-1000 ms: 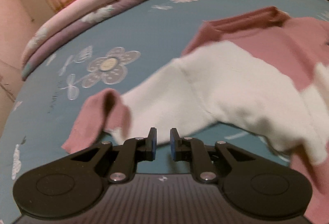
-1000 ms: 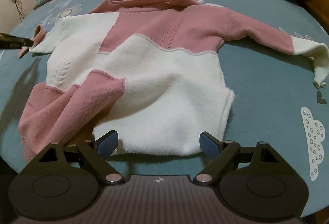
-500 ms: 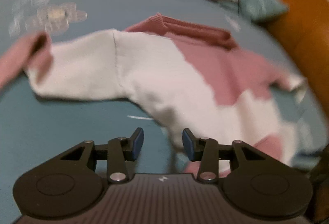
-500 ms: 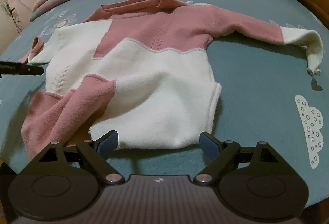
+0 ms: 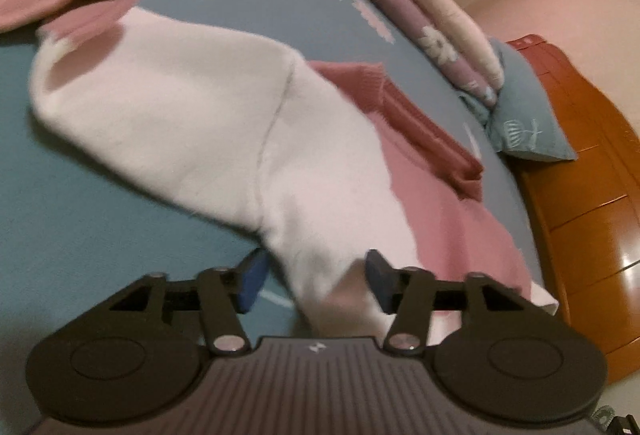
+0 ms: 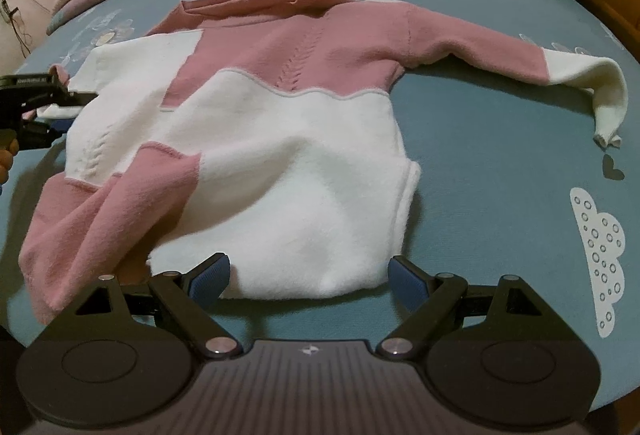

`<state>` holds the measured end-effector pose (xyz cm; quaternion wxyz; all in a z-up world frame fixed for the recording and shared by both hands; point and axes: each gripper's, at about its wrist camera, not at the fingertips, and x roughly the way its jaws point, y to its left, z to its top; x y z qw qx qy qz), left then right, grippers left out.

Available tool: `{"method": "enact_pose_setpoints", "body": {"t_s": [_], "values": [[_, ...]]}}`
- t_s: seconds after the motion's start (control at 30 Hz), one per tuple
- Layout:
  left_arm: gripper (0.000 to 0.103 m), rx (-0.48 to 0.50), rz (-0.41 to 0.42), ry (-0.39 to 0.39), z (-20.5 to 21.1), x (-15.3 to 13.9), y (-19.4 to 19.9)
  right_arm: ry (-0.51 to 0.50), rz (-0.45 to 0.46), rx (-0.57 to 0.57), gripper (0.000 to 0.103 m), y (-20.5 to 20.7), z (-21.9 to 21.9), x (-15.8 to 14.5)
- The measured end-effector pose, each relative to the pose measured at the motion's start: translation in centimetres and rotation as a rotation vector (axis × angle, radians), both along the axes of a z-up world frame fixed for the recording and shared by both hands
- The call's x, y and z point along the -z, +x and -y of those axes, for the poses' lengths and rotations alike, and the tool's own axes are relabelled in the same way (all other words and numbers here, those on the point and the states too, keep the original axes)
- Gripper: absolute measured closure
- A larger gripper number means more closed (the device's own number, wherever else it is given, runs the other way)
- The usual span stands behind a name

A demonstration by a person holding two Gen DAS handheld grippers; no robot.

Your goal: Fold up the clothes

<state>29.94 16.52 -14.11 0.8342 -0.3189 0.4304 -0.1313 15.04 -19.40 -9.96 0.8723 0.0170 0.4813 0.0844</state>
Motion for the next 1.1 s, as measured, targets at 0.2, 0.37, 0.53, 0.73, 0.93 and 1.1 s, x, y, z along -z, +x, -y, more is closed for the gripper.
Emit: {"method": "enact_pose_setpoints", "body": {"t_s": [0.2,0.37,0.53,0.73,0.93,1.1], "values": [[0.089,0.001,0.055,0.17,1.9,-0.8,0.6,-0.008,0.007,-0.002,0.013,0.2,0.1,0.0],[0.096,-0.043,0.152,0.305,1.9,-2.9,0.1,-0.011,0.019,0.0,0.014,0.2,0.6,-0.1],[0.096,-0.114,0.165,0.323,-0.6,-4.8,0.5,-0.014,0.04,0.032,0.014,-0.1,1.8,-0.5],[0.092,0.01,0.157,0.4,1.1,-5.0,-3.1,0.041,0.047,0.112,0.015,-0.7,5.0,-0.8],[0.078,0.168,0.21,0.42,4.1,-6.1,-9.4,0.294,-0.034,0.164,0.025,-0.8,8.5,0.5],[0.067,0.329,0.287,0.438,7.5,-7.6,-14.2,0.42,0.019,0.129,0.026,-0.1,8.3,2.5]]}}
